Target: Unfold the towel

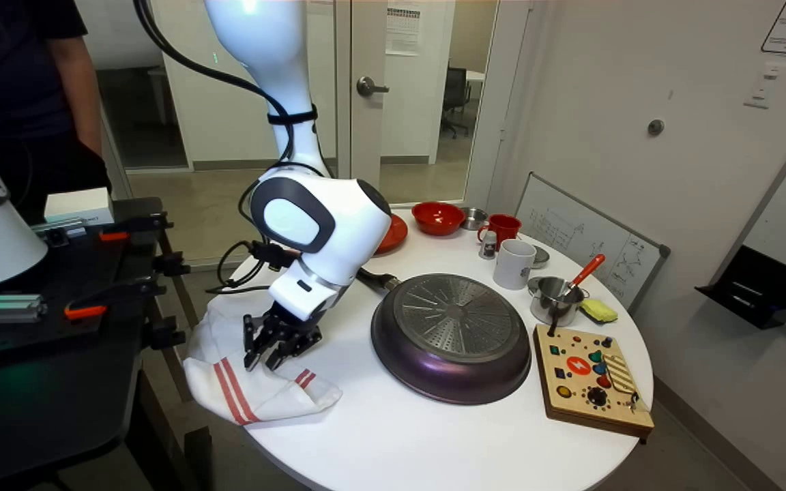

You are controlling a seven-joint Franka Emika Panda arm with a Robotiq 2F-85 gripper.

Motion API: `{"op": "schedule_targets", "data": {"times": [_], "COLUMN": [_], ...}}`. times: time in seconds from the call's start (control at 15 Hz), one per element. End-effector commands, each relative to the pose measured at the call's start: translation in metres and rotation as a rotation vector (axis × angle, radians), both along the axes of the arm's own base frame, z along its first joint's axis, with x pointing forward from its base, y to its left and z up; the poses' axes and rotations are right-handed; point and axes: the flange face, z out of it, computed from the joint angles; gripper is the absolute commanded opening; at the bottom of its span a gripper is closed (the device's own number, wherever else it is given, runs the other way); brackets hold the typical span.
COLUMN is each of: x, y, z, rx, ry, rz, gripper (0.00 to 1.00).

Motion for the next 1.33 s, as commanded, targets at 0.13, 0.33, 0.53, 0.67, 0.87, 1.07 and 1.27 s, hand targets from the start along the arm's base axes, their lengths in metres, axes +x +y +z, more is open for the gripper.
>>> {"op": "schedule_targets", "data": {"times": [0.13, 0.33, 0.53, 0.67, 0.87, 1.07, 1.27], "x": [0.001, 0.005, 0.013, 0.018, 0.022, 0.019, 0.011], "y": [-0.001, -0.006, -0.017, -0.027, -0.037, -0.040, -0.042], "z": [-0.002, 0.010, 0.031, 0.047, 0.060, 0.060, 0.056], "rx": [0.018, 0.036, 0.026, 0.021, 0.043, 0.098, 0.165], "ry": [0.002, 0.000, 0.033, 0.085, 0.183, 0.299, 0.348], "rz": [0.003, -0.003, 0.002, -0.001, 0.005, 0.033, 0.069], "gripper": [0.00, 0.01, 0.01, 0.01, 0.01, 0.01, 0.01]}}
